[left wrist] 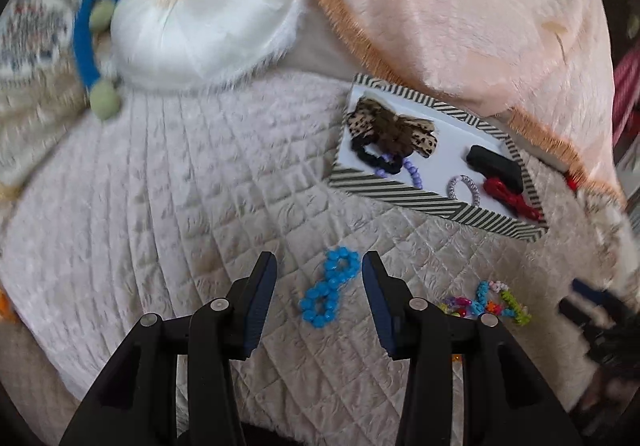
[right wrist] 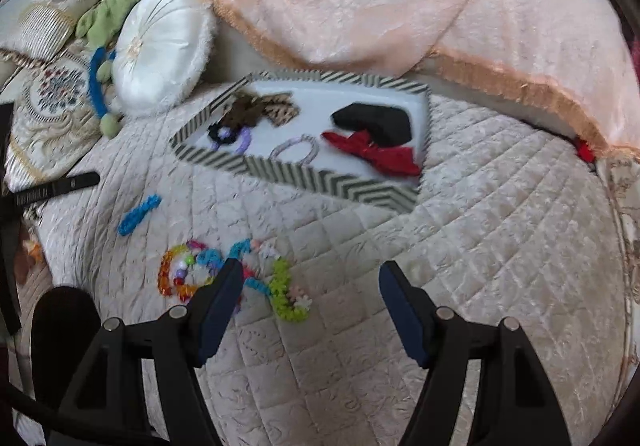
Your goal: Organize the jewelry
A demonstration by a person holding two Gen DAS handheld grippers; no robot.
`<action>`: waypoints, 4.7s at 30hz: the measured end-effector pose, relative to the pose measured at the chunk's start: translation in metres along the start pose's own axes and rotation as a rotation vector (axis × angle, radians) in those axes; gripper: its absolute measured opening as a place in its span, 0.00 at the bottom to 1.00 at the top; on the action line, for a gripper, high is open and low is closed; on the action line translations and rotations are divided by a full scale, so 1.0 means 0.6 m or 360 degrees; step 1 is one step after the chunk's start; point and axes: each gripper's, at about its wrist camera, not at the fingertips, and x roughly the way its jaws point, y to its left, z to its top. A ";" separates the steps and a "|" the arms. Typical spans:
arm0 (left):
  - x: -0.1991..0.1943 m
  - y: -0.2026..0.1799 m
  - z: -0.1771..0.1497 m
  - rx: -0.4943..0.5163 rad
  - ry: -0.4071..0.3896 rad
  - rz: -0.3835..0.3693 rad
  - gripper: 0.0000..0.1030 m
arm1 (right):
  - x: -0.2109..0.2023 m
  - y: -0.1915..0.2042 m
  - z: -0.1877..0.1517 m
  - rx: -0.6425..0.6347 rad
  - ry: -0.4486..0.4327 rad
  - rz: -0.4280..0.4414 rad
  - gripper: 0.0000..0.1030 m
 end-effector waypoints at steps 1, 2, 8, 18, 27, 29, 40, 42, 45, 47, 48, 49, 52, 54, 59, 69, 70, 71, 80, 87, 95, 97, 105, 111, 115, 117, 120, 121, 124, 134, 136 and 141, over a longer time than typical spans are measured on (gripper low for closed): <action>0.004 0.012 0.002 -0.0036 0.0021 -0.0020 0.30 | 0.006 0.002 -0.003 -0.0020 0.0007 0.0023 0.67; 0.007 0.021 0.002 -0.0064 0.0032 -0.0032 0.30 | 0.011 0.003 -0.006 -0.0032 0.0009 0.0036 0.61; 0.045 0.043 -0.003 -0.0163 0.0137 -0.0086 0.31 | 0.038 0.021 -0.010 -0.0081 0.0071 0.0151 0.38; 0.124 -0.024 -0.015 0.0161 0.0309 0.0062 0.32 | 0.072 0.094 0.003 -0.0272 0.0126 0.0367 0.38; 0.153 -0.022 0.003 0.0096 0.0286 0.0032 0.00 | 0.123 0.149 0.035 -0.0473 0.0172 0.0394 0.29; 0.151 -0.022 0.004 0.0117 0.0276 0.0041 0.00 | 0.141 0.158 0.040 -0.0514 0.0217 0.0413 0.12; 0.056 -0.039 0.040 0.0151 0.0089 -0.0082 0.00 | 0.043 0.119 0.079 -0.0317 0.0011 0.0534 0.04; 0.041 -0.048 0.052 0.0157 0.0058 -0.0107 0.00 | 0.024 0.117 0.092 -0.0322 -0.0036 0.0526 0.04; 0.022 -0.066 0.071 0.0191 0.0006 -0.0104 0.00 | -0.003 0.106 0.115 -0.0297 -0.0120 0.0504 0.04; 0.013 -0.082 0.085 0.0218 -0.0021 -0.0104 0.00 | -0.015 0.096 0.131 -0.0286 -0.0159 0.0479 0.04; 0.011 -0.090 0.090 0.0234 -0.0035 -0.0100 0.00 | -0.019 0.090 0.138 -0.0281 -0.0176 0.0458 0.04; 0.012 -0.097 0.096 0.0248 -0.0044 -0.0092 0.00 | -0.023 0.082 0.147 -0.0269 -0.0191 0.0430 0.04; 0.016 -0.122 0.114 0.0288 -0.0063 -0.0078 0.00 | -0.030 0.061 0.167 -0.0245 -0.0215 0.0374 0.04; 0.021 -0.136 0.120 0.0310 -0.0070 -0.0077 0.00 | -0.032 0.050 0.176 -0.0232 -0.0223 0.0351 0.04; 0.046 -0.174 0.139 0.0367 -0.0077 -0.0067 0.00 | -0.030 0.021 0.202 -0.0200 -0.0249 0.0285 0.04; 0.107 -0.218 0.176 0.0444 -0.0054 -0.0048 0.00 | 0.024 -0.004 0.260 -0.0187 -0.0228 0.0223 0.04; 0.114 -0.222 0.180 0.0451 -0.0050 -0.0046 0.00 | 0.028 -0.003 0.263 -0.0186 -0.0225 0.0221 0.04; 0.120 -0.225 0.184 0.0456 -0.0049 -0.0044 0.00 | 0.035 -0.004 0.268 -0.0187 -0.0220 0.0216 0.04; 0.188 -0.250 0.225 0.0431 0.0019 -0.0103 0.00 | 0.111 -0.021 0.321 -0.0139 -0.0183 0.0178 0.04; 0.248 -0.265 0.224 0.0418 0.0093 -0.0095 0.00 | 0.200 -0.040 0.364 -0.0073 -0.0121 0.0190 0.04; 0.293 -0.261 0.219 0.0402 0.0146 -0.0057 0.00 | 0.316 -0.106 0.374 0.0095 0.0017 0.0068 0.04; 0.300 -0.261 0.218 0.0400 0.0148 -0.0044 0.00 | 0.328 -0.118 0.368 0.0121 0.0027 0.0028 0.04; 0.311 -0.281 0.203 0.0443 0.0132 0.0029 0.18 | 0.329 -0.148 0.355 0.0232 0.0036 -0.0003 0.19; 0.269 -0.284 0.190 0.0454 0.0053 0.0047 0.21 | 0.269 -0.128 0.329 0.0179 -0.0009 0.0014 0.39; 0.228 -0.268 0.178 0.0425 -0.0003 0.0059 0.21 | 0.210 -0.113 0.295 0.0159 -0.0059 -0.0008 0.43; 0.209 -0.260 0.174 0.0420 -0.0030 0.0072 0.21 | 0.184 -0.109 0.280 0.0167 -0.0074 -0.0025 0.44; 0.170 -0.249 0.158 0.0412 -0.0082 0.0099 0.21 | 0.146 -0.099 0.251 0.0164 -0.0102 -0.0044 0.48; 0.160 -0.246 0.153 0.0409 -0.0091 0.0103 0.20 | 0.132 -0.091 0.239 0.0149 -0.0113 -0.0060 0.49; 0.126 -0.234 0.132 0.0395 -0.0128 0.0140 0.21 | 0.099 -0.078 0.206 0.0143 -0.0120 -0.0064 0.52; 0.032 -0.208 0.048 0.0374 -0.0246 0.0235 0.20 | 0.020 -0.017 0.094 0.0144 -0.0130 -0.0021 0.57; 0.017 -0.208 0.032 0.0384 -0.0264 0.0254 0.20 | 0.003 -0.007 0.077 0.0154 -0.0127 -0.0011 0.57; -0.014 -0.209 0.002 0.0370 -0.0291 0.0242 0.20 | -0.026 0.015 0.057 0.0115 -0.0150 -0.0046 0.58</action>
